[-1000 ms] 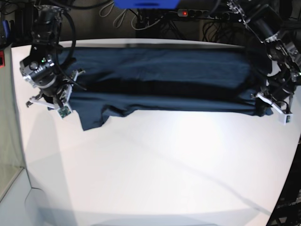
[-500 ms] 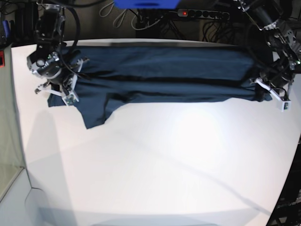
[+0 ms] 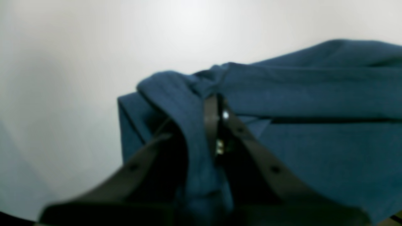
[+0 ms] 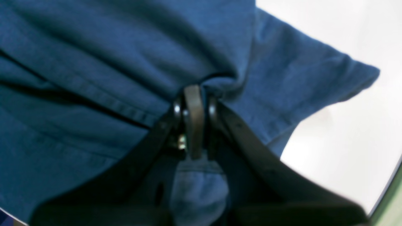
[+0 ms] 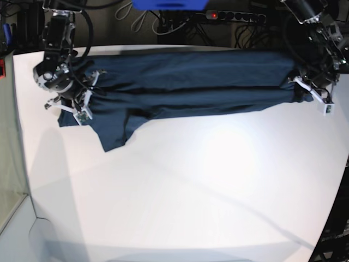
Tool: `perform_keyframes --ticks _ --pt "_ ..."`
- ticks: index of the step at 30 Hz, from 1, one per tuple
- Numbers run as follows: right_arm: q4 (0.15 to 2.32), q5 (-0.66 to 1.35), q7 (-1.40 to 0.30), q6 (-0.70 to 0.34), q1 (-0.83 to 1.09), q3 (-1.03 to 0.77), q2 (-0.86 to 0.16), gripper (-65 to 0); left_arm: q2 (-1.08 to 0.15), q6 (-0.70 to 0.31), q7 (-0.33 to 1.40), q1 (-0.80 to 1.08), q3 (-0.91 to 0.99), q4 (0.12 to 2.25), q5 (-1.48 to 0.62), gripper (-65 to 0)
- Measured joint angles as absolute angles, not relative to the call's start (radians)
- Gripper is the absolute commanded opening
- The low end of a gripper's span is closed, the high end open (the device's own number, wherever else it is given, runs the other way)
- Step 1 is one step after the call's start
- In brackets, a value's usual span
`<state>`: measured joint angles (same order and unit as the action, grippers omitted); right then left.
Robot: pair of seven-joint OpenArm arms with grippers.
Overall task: Layout the t-shirt on the table in an organized manner, then fold the t-shirt properly
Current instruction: 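Fold the hem up over the shirt toward the folded edge with both grippers, then pull the strip ends apart with both grippers to straighten it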
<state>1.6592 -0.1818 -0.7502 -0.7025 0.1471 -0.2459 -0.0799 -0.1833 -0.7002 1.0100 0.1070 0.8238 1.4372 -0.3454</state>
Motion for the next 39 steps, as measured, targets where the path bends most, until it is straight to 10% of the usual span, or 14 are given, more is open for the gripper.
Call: perform_keyframes --ticks 6,12,32,39 --pt "1.658 -0.181 -0.747 -0.702 0.147 -0.246 -0.08 -65.0 -0.197 -0.704 0.935 0.088 0.805 1.34 -0.311 -62.5" --pt "1.655 -0.182 -0.757 -0.702 0.134 -0.246 -0.076 -65.0 -0.196 -0.726 0.902 0.083 0.803 1.31 -0.335 -36.1" --pt "1.33 -0.178 -0.762 -0.704 -0.192 -0.241 -0.137 -65.0 -0.192 -0.73 0.754 -0.023 0.797 1.121 -0.372 -39.2" --pt "1.434 -0.206 -0.793 -0.706 -0.192 -0.243 -0.17 -65.0 -0.138 -0.707 0.986 -0.009 0.774 1.308 -0.399 -39.2"
